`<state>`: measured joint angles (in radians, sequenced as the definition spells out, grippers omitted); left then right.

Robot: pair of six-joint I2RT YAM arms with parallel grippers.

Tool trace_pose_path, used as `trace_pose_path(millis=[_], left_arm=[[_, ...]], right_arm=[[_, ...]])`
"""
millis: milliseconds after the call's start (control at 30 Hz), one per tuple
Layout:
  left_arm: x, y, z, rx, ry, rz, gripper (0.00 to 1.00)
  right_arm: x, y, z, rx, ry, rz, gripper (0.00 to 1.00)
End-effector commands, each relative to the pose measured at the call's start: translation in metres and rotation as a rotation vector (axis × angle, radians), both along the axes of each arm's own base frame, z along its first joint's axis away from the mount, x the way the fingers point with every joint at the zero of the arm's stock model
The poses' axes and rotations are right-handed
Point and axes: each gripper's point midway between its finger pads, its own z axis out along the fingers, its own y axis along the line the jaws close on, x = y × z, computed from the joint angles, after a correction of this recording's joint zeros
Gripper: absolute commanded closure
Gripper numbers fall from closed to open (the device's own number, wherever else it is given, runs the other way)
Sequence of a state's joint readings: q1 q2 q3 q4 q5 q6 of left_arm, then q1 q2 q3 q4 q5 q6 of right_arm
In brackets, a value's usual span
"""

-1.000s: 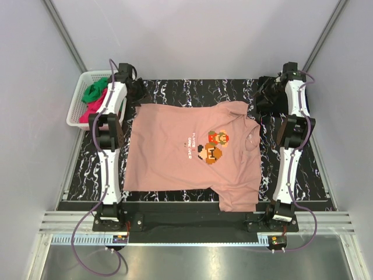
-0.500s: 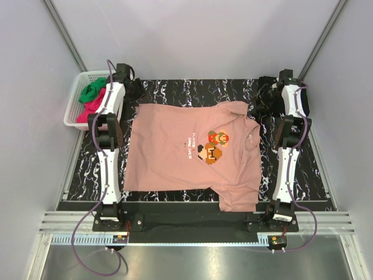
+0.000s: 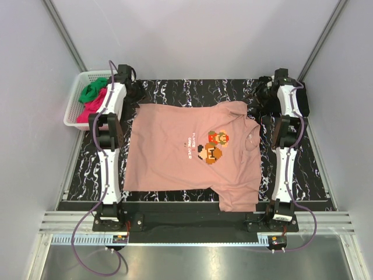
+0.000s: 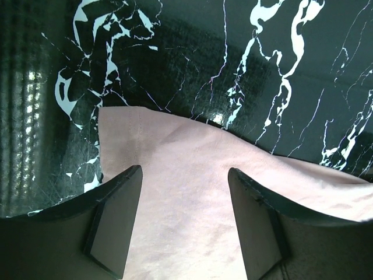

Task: Fold and stack the t-shirts
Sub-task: Fold the tshirt

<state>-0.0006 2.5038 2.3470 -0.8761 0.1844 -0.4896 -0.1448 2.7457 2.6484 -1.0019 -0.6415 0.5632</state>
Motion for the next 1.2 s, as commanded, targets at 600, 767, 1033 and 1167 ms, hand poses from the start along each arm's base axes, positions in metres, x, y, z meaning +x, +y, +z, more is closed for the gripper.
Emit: trace_pose_path(millis=[600,767,1033,1167], left_arm=[[-0.007,-0.015,-0.009,0.029,0.024,-0.042,0.34],[-0.008,-0.014,-0.012,0.039,0.031,-0.046,0.34],[-0.005,-0.011,-0.020,0.055,0.037,-0.036,0.34],[-0.002,-0.007,-0.021,0.074,0.032,-0.030,0.34]], right_arm=[[-0.003,-0.003,0.008,-0.085,-0.033,0.028,0.45],[0.005,0.000,0.008,-0.057,-0.054,0.025,0.46],[0.015,0.006,0.008,-0.008,-0.085,0.024,0.45],[0.015,0.007,0.006,-0.005,-0.089,0.037,0.47]])
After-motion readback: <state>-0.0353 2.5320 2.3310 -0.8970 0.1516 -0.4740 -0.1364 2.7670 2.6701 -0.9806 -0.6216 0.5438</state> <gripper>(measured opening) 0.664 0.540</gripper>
